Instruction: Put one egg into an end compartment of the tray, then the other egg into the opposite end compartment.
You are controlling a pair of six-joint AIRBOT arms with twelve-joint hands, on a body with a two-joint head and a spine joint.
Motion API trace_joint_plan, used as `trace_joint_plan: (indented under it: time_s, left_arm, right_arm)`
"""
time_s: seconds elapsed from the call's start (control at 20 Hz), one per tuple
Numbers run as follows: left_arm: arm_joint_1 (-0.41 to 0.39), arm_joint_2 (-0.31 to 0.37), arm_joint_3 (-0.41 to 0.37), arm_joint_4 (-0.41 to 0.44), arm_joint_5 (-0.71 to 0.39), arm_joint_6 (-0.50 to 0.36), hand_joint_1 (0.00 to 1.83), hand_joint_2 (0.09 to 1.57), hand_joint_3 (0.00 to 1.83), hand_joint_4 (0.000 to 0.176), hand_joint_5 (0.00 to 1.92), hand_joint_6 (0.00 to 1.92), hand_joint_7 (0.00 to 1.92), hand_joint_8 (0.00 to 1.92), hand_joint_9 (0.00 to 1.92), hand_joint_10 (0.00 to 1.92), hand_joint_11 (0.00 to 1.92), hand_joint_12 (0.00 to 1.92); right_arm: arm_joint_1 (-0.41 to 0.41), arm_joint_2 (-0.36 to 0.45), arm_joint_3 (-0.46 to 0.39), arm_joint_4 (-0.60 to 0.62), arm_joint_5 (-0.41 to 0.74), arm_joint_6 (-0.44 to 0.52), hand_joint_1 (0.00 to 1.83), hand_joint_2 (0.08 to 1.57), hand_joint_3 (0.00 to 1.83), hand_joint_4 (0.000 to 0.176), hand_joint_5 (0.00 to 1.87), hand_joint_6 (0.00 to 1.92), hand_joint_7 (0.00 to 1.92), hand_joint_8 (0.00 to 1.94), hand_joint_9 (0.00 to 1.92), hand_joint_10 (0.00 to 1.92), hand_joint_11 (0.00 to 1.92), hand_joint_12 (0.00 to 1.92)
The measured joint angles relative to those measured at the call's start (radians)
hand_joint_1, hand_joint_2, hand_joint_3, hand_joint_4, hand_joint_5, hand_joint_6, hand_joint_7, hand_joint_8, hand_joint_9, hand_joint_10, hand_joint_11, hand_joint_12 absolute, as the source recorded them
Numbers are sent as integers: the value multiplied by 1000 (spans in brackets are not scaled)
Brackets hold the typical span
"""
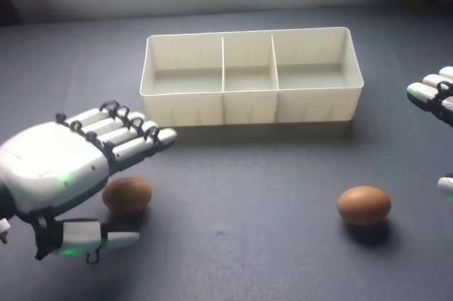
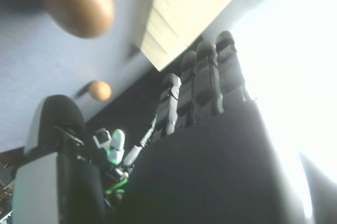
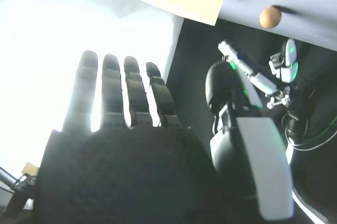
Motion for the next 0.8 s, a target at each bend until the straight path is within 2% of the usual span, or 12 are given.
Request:
trace_joint_plan:
  time_s: [0.15,0.2,0.25,0.35,0.4,0.45,0.5,0.55,0.6,0.65,0.7,0.8]
  left_arm:
    - [0,-22,18,-15,40,-2,662,1106,0,0,147,19,264,14,0,463,0,956]
    - [0,-22,22,-18,51,-3,685,1095,0,0,170,30,274,17,0,465,0,977]
    - [0,-26,29,-23,55,-2,671,1105,0,0,178,45,293,29,0,521,0,1264]
    - [0,-26,32,-34,61,-2,704,1112,1,0,212,111,359,86,0,724,0,1554]
    - [0,-29,36,-33,61,-2,743,1134,1,9,142,358,297,468,0,1037,0,1774]
    - [0,-34,39,-39,63,-2,805,1138,1,0,116,574,265,792,0,1294,0,1892]
    - [0,-43,44,-42,73,-2,873,1158,5,0,172,786,371,973,97,1449,0,1915]
    - [0,-52,52,-43,81,-2,1190,1227,9,0,326,990,643,1353,296,1624,29,1920]
    - [0,-60,59,-49,86,-4,1176,1271,13,0,493,1340,773,1482,449,1723,146,1921]
    - [-2,-64,62,-52,77,-16,1175,1280,9,0,607,1274,759,1636,622,1846,239,1921]
    - [-6,-66,62,-52,77,-14,1085,1241,0,0,747,1307,959,1790,757,1906,358,1921]
    - [-7,-65,62,-52,74,-14,1081,1217,0,0,802,1280,1025,1844,824,1920,422,1921]
  right_arm:
    - [0,0,0,0,0,0,255,1391,3,0,0,0,0,0,0,0,0,0]
    - [0,0,0,0,0,0,285,1390,2,0,0,0,0,0,0,0,0,0]
    - [-1,0,0,1,1,2,334,1385,0,0,0,0,0,0,0,0,0,0]
    - [-1,0,0,0,1,3,301,1394,3,0,0,0,0,0,0,0,0,0]
    - [-1,0,0,1,1,3,280,1394,3,0,0,0,0,0,0,0,0,0]
    - [-1,0,0,1,1,3,276,1395,4,0,0,0,0,0,0,0,0,0]
    - [-1,0,0,0,1,3,286,1396,3,0,0,0,0,0,0,0,0,0]
    - [-1,-1,0,1,1,3,312,1393,1,0,0,0,0,0,0,0,0,0]
    - [-1,-1,0,1,1,4,327,1391,0,0,0,0,0,0,0,0,0,0]
    - [-1,-2,0,1,1,4,318,1392,1,0,0,0,0,0,0,0,0,0]
    - [-1,-2,0,0,1,5,317,1392,1,0,0,0,0,0,0,0,0,0]
    - [-1,-2,0,1,1,7,332,1390,0,0,0,0,0,0,0,0,0,0]
